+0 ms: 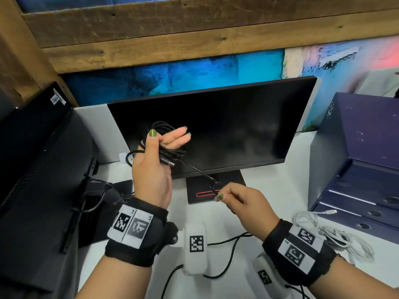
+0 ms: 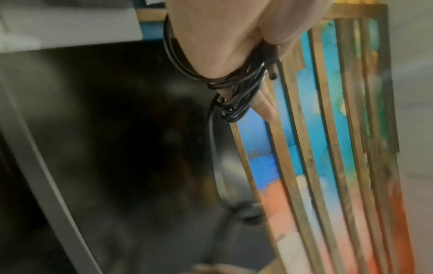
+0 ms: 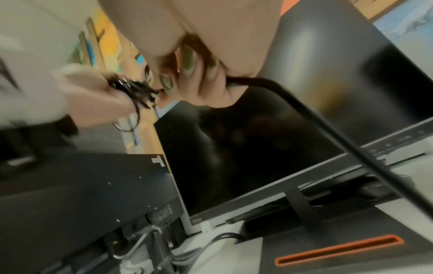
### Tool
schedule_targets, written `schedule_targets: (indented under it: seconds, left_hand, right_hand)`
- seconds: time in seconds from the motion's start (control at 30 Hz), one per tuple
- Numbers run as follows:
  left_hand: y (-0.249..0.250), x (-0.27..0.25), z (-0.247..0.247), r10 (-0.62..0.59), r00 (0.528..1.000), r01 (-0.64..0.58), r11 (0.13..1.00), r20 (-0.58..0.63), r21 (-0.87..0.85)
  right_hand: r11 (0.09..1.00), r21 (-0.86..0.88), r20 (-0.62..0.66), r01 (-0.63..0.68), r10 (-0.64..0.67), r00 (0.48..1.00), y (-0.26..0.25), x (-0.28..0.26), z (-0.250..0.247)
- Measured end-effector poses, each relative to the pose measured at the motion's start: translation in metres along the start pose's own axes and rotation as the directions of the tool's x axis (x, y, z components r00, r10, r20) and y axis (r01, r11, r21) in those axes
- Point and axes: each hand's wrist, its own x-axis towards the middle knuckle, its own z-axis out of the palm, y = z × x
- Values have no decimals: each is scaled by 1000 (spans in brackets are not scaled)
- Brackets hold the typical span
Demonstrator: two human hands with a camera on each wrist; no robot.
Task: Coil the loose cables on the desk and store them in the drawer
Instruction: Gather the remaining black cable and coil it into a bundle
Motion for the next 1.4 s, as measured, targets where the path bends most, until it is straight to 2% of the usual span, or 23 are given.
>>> schedule_targets:
  seconds: [0.07, 0.13, 0.2, 0.27, 0.33, 0.43, 0.57, 0.6, 0.67, 0.73, 0.8, 0.87, 0.93, 0.97, 1.0, 1.03, 1.1, 1.17, 1.2, 1.23, 1.3, 1.37, 1.4]
  left_hand:
    - [-6, 4, -8, 43, 998, -50, 979, 41, 199]
    - [-16, 2, -15, 72, 986, -132, 888, 149, 441]
    - [-26, -3, -19, 27, 959, -220, 693, 281, 686]
    - [-35, -10, -23, -105, 939, -240, 484, 329, 841]
    - [-41, -16, -27, -192, 918, -250, 403, 348, 880]
    - [-44, -15, -34, -259, 884, -250, 439, 388, 863]
    - [-36, -14, -31, -462, 768, -251, 420, 443, 872]
    - [-34, -13, -30, -507, 735, -215, 456, 450, 864]
    - [-28, -13, -26, -586, 643, -79, 590, 493, 804]
    - [-20, -14, -22, -617, 559, 61, 697, 555, 714]
    - [-13, -15, -18, -591, 512, 141, 774, 624, 618]
    - [-7, -17, -14, -528, 490, 169, 838, 694, 519]
    - [-4, -18, -11, -430, 526, 183, 900, 733, 397]
    - [-4, -18, -8, -374, 569, 188, 926, 733, 327]
    - [-3, -19, -4, -318, 626, 190, 948, 712, 255]
    - [-4, -18, -1, -273, 698, 192, 962, 662, 194]
    - [-3, -15, 3, -199, 841, 153, 980, 504, 131]
    - [-5, -6, -3, -127, 914, 31, 969, 384, 247]
    - [-7, -2, -9, -105, 929, -42, 922, 355, 384]
    - [-10, -1, -14, -90, 934, -119, 834, 346, 539]
    - [-18, -3, -24, -116, 929, -216, 600, 352, 770]
    - [-25, -12, -28, -215, 899, -278, 391, 381, 877]
    - [-29, -16, -29, -263, 880, -303, 333, 396, 893]
  right_hand:
    - [998, -37, 36, 54, -53, 998, -10, -3, 0]
    - [995, -42, 58, 91, -88, 994, -16, -6, 3]
    - [995, 33, 77, 97, -99, 992, -23, -7, 5]
    - [969, 245, 73, 42, -62, 995, -32, -5, 0]
    - [919, 395, 79, -9, -24, 997, -39, -2, -12]
    - [956, 290, 58, 41, -61, 996, -42, 8, -28]
    - [989, 24, -66, 143, -141, 988, -36, 20, -46]
    - [986, -40, -89, 163, -166, 982, -36, 23, -49]
    - [975, -108, -108, 194, -205, 973, -35, 28, -52]
    - [963, -148, -121, 227, -245, 962, -34, 33, -52]
    - [949, -209, -124, 235, -264, 957, -33, 36, -50]
    - [943, -253, -98, 216, -247, 964, -29, 40, -44]
    - [986, -61, -39, 155, -157, 987, -24, 39, -34]
    - [990, 33, 8, 139, -139, 990, -20, 38, -27]
    - [993, 55, 61, 102, -106, 993, -17, 35, -19]
    - [996, -9, 129, 87, -85, 988, -16, 30, -10]
    - [996, -78, 277, 31, -8, 961, -14, 18, 8]
    - [997, -75, 382, -16, 43, 923, -16, 5, 19]
    - [998, -42, 404, -43, 56, 913, -20, 2, 20]
    - [998, -14, 407, -57, 58, 912, -25, 0, 18]
    - [999, -40, 381, -9, 23, 924, -33, 3, 7]
    - [989, -131, 340, 68, -19, 940, -39, 10, -10]
    - [977, -190, 319, 101, -35, 947, -42, 13, -18]
